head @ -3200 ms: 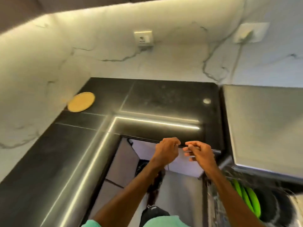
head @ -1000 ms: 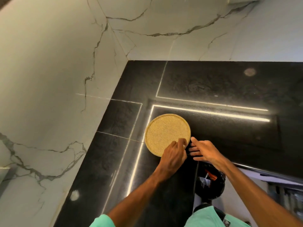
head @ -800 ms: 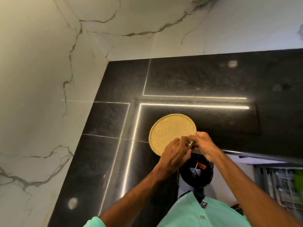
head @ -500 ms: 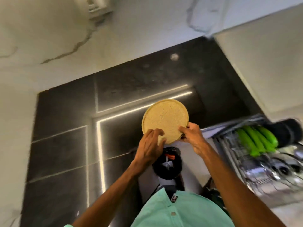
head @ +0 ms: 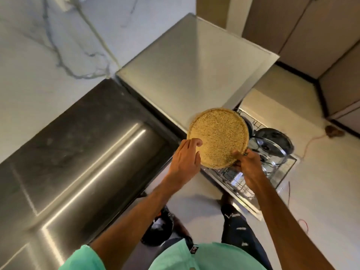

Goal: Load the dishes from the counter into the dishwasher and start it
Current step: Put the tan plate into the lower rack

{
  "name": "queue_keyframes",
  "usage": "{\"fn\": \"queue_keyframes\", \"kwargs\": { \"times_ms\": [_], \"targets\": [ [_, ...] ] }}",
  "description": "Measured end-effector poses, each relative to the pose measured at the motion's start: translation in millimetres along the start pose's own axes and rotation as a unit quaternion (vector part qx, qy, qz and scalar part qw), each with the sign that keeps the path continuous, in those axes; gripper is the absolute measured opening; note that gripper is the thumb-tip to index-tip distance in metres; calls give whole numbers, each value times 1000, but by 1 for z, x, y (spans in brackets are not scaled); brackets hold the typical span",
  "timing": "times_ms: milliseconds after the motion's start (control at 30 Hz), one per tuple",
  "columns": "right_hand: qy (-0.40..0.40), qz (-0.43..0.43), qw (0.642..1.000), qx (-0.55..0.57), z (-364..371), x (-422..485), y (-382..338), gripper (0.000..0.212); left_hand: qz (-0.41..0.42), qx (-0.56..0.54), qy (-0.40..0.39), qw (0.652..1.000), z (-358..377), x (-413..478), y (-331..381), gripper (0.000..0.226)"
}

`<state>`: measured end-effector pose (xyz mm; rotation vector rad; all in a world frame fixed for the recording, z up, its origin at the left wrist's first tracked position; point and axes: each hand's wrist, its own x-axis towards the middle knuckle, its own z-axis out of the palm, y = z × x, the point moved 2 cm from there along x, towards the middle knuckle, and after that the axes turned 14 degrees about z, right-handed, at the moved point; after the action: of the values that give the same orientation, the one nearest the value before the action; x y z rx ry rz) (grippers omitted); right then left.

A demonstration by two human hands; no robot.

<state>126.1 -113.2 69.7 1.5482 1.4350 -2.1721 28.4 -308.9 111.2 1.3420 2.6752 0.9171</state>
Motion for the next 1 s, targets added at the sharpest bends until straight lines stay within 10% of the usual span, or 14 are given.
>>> {"fn": "queue_keyframes", "kwargs": {
  "times_ms": [700,1000],
  "targets": [
    [282,6,954,-102,-260,342,-98,14,-67,-30,-220,973,367,299,8,31],
    [272,-146,925,-222,-250,475,-109,31,-17,102,-339,935,522,363,-85,97]
  ]
}}
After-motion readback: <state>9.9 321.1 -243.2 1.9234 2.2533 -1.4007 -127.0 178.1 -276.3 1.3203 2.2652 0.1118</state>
